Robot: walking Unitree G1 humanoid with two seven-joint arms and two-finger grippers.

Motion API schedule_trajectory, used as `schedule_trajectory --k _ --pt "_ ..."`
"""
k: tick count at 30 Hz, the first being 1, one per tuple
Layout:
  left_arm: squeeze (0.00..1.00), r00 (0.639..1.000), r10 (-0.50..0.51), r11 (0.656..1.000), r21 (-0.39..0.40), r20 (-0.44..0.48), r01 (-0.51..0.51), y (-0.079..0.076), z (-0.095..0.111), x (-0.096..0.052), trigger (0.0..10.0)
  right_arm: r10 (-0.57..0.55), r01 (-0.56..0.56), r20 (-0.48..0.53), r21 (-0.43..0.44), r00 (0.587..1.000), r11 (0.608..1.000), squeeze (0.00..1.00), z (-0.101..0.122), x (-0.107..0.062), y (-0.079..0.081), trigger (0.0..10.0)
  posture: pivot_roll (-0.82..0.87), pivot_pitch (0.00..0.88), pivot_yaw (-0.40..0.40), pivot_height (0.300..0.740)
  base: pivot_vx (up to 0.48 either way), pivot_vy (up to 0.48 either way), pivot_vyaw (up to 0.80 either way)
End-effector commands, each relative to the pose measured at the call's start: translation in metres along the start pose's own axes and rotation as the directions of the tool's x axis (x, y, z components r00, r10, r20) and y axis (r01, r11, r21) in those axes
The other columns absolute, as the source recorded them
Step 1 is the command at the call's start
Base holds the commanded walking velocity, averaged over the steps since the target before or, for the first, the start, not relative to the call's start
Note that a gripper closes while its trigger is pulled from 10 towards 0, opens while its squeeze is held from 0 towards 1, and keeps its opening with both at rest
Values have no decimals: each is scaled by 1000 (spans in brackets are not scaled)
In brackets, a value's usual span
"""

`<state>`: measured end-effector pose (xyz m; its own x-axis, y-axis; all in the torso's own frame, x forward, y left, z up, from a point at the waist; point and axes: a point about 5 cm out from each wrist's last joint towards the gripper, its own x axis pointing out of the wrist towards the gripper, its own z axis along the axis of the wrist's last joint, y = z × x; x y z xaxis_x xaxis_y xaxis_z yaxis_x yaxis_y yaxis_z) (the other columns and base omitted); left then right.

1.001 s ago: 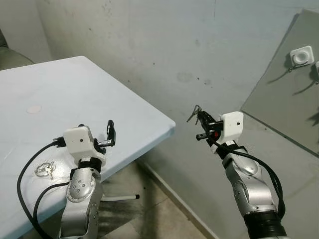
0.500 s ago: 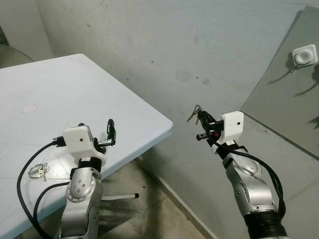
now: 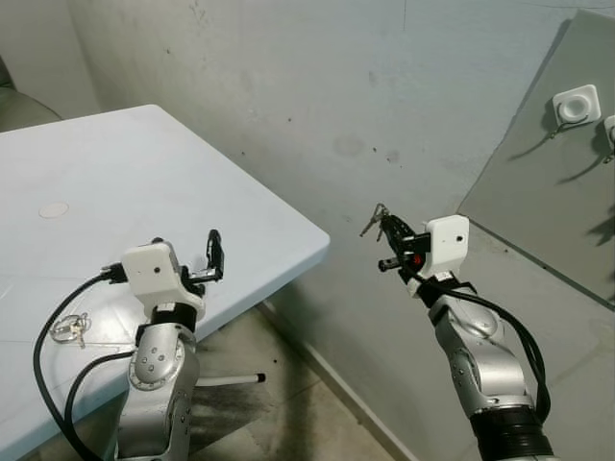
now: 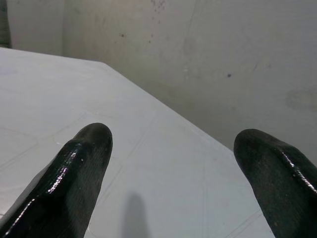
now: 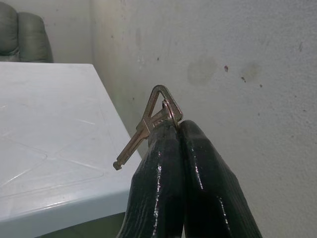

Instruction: Hang keys on a hook

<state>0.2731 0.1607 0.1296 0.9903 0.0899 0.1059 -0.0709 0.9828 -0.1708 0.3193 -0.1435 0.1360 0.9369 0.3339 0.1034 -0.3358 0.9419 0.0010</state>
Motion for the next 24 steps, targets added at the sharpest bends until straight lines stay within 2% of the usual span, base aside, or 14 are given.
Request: schedule_trajectory --k 1,5,24 --pt "0 1000 -6 1000 2 3 6 -3 3 0 10000 -16 16 6 3 1000 1000 0 3 -2 -4 10000 -12 21 -107 740 0 0 0" --pt "0 1000 -14 1000 3 20 14 -4 4 -1 10000 -17 17 -9 1 1000 1000 0 1 -1 -4 10000 -12 21 -107 740 0 0 -150" --pt "0 1000 -11 1000 1 18 11 -5 4 -1 10000 -16 16 -17 11 1000 1000 0 1 -2 -4 10000 -10 27 -110 740 0 0 -744"
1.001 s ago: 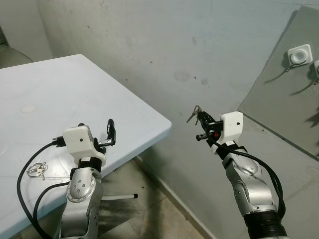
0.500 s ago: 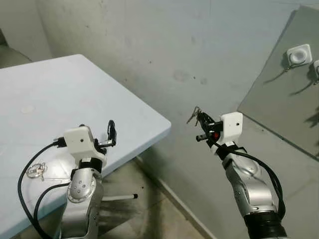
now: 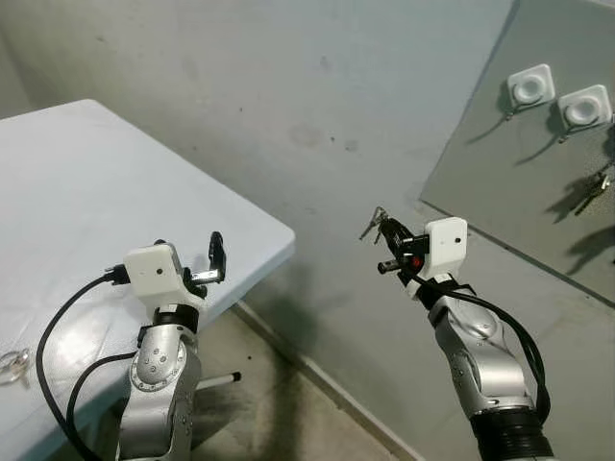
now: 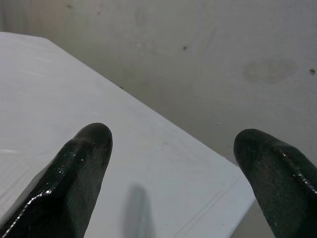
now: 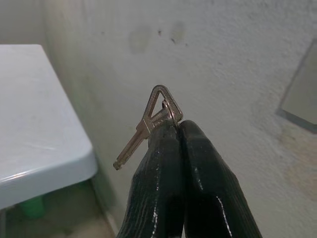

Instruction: Hang keys on a hook

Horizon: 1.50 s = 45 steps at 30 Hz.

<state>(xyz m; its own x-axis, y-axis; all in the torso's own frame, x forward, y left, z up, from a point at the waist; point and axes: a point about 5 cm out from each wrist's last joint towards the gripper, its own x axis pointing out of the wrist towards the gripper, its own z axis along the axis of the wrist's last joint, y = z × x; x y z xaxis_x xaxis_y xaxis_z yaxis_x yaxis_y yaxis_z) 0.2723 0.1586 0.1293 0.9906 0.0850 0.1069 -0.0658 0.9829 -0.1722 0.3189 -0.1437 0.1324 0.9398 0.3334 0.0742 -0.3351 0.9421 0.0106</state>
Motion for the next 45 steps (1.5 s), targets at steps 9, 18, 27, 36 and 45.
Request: schedule_trajectory --k 9,18,27,36,45 --pt "0 1000 1 1000 -7 9 -1 -3 4 -1 10000 -8 7 40 11 999 1000 0 7 -3 -3 10000 -9 45 -120 740 0 174 -77" --pt "0 1000 6 1000 -13 8 -6 -3 3 -2 10000 -6 6 39 9 999 1000 0 7 -4 -3 10000 -10 50 -124 740 0 351 0" --pt "0 1000 9 1000 -8 8 -9 -3 3 -2 10000 -6 6 41 9 999 1000 0 8 -4 -4 10000 -13 53 -128 740 0 184 0" --pt "0 1000 8 1000 -18 13 -8 -4 3 -2 10000 -8 8 43 9 999 1000 0 9 -4 -4 10000 -12 53 -129 740 0 0 0" --pt "0 1000 5 1000 5 17 -5 -4 5 -1 10000 -17 17 42 3 999 1000 0 9 -4 -5 10000 -12 56 -128 740 0 0 0"
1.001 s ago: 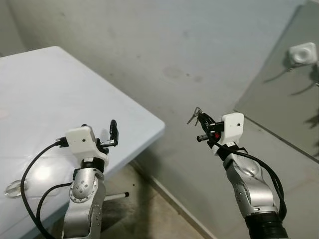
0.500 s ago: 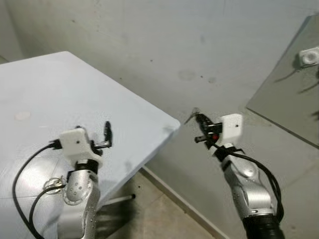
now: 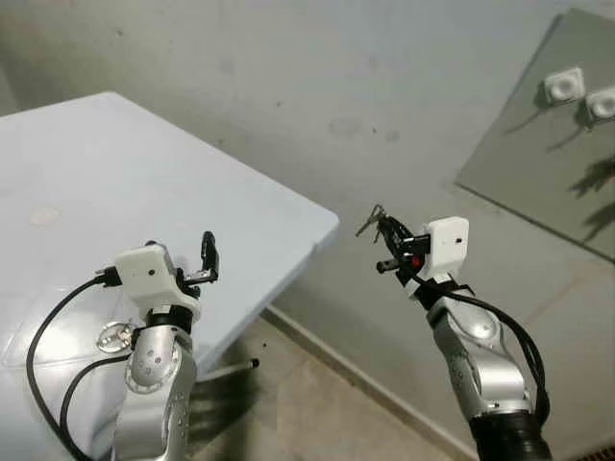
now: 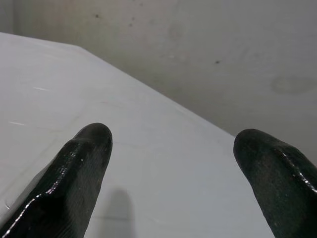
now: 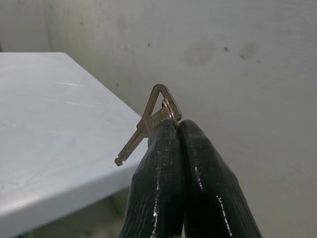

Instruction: Hang keys on a hook

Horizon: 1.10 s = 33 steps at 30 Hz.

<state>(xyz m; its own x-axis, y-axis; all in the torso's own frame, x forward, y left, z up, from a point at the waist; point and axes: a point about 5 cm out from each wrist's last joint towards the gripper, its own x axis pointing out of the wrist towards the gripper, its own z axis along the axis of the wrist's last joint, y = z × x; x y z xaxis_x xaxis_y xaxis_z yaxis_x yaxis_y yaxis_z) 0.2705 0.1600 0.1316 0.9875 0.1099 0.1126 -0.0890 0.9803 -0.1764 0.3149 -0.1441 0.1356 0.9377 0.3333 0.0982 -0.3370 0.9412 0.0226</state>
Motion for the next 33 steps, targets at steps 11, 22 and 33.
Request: schedule_trajectory --k 11,22,33 --pt "0 1000 -21 1000 1 9 21 -5 4 1 10000 -21 21 17 -5 1000 1000 0 5 -1 -5 10000 -13 57 -125 740 0 0 0" --pt "0 1000 -1 1000 -4 -14 1 -3 2 1 10000 -34 34 9 4 999 999 0 3 -2 -6 10000 -13 55 -116 740 0 0 0" --pt "0 1000 -14 1000 6 -23 14 -3 1 2 10000 -48 48 -2 4 999 999 0 3 1 -7 10000 -12 54 -108 740 0 0 -544"
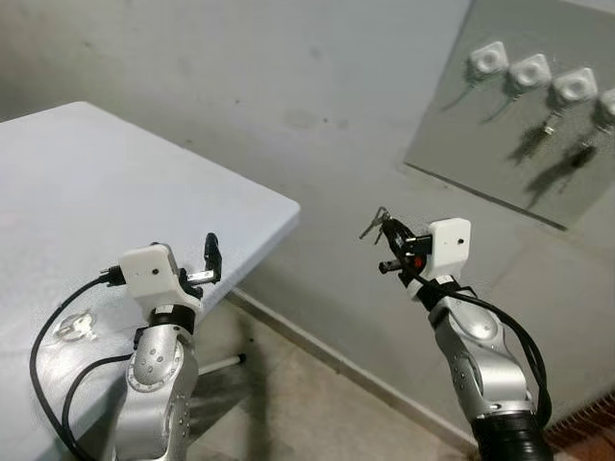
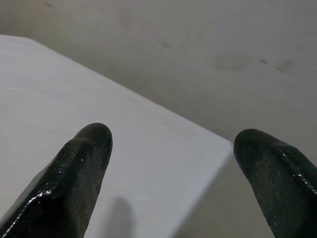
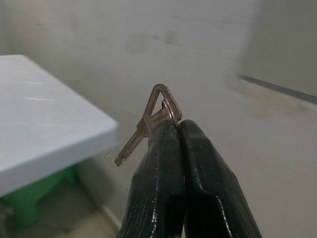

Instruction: Hang keys on a hook

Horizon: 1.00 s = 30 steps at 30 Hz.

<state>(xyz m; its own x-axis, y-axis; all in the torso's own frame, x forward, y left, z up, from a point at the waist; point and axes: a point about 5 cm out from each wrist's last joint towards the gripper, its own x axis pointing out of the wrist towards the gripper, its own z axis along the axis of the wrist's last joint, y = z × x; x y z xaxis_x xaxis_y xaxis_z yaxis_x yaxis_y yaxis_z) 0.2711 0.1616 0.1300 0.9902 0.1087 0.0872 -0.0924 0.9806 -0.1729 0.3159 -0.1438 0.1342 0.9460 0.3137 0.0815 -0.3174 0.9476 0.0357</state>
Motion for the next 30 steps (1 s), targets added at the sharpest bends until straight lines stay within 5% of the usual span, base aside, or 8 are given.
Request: schedule_trajectory --k 1,18,30 --pt "0 1000 -17 1000 3 3 17 -5 3 1 10000 -26 26 14 -7 1000 1000 0 4 0 -7 10000 -12 54 -108 740 0 0 -756" --pt "0 996 -76 990 115 -49 81 -3 8 17 10000 -210 207 43 61 977 976 0 -2 -18 -14 10000 -62 77 36 740 0 0 0" --pt "0 987 -147 979 136 -60 154 -6 13 26 10000 -226 223 73 38 971 974 0 1 -23 -14 10000 -83 76 62 740 0 0 0"
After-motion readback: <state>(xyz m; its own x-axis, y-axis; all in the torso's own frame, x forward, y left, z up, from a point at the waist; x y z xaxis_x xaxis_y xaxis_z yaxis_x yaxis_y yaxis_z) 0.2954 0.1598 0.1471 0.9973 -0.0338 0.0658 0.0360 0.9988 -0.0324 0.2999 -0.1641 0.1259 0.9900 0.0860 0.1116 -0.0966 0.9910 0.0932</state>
